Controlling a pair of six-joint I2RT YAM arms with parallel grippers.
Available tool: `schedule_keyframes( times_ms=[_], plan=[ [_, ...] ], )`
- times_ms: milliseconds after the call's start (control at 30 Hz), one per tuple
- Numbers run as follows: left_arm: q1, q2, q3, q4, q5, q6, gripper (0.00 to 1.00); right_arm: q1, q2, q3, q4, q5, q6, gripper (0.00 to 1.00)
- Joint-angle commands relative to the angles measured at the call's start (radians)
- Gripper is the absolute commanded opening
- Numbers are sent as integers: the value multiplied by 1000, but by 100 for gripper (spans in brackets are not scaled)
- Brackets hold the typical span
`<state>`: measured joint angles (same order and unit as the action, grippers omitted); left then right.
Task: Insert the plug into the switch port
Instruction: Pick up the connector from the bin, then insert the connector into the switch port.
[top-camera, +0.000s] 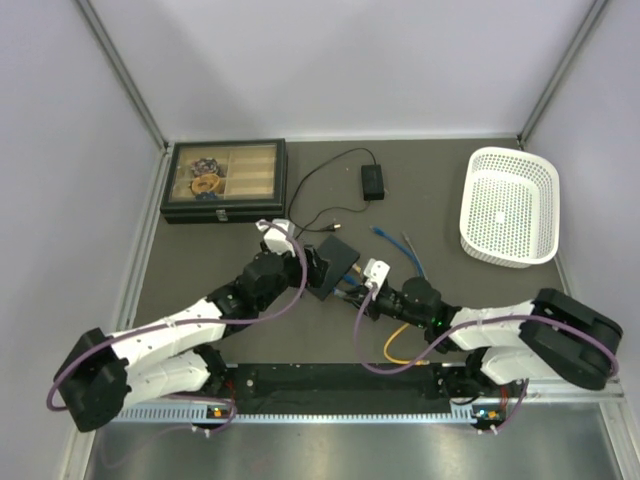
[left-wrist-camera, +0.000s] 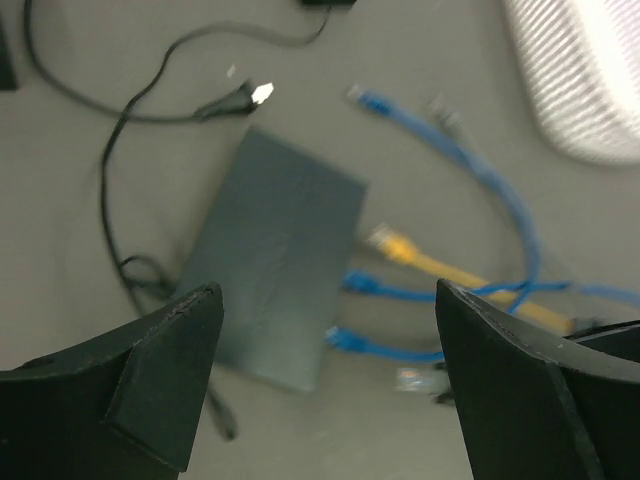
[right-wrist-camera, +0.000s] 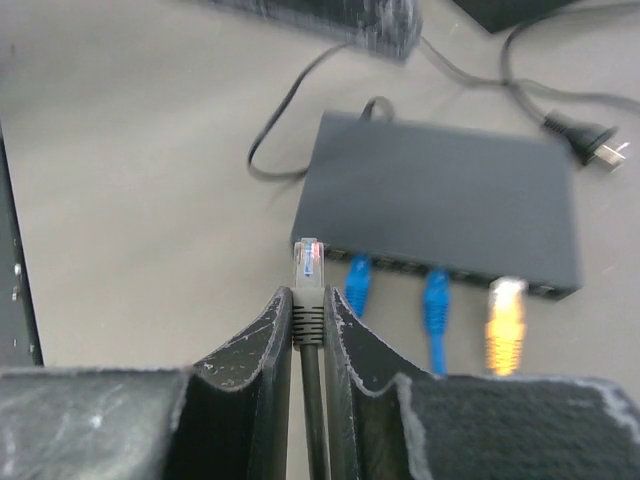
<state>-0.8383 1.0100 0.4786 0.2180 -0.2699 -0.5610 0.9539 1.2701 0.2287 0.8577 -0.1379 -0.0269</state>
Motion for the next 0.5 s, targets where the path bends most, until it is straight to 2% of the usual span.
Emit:
schedule_keyframes(
  times_ms=[0, 167, 467],
  plan=[
    [8, 81, 31, -101, 8, 184, 91, 39, 106, -14, 197, 35, 54, 0],
    [15, 186, 37, -83, 14, 213, 91, 46, 195, -12, 302, 46, 78, 0],
    [47, 251, 45, -25, 23, 231, 90, 40, 16, 30, 26, 135, -5, 0]
  ],
)
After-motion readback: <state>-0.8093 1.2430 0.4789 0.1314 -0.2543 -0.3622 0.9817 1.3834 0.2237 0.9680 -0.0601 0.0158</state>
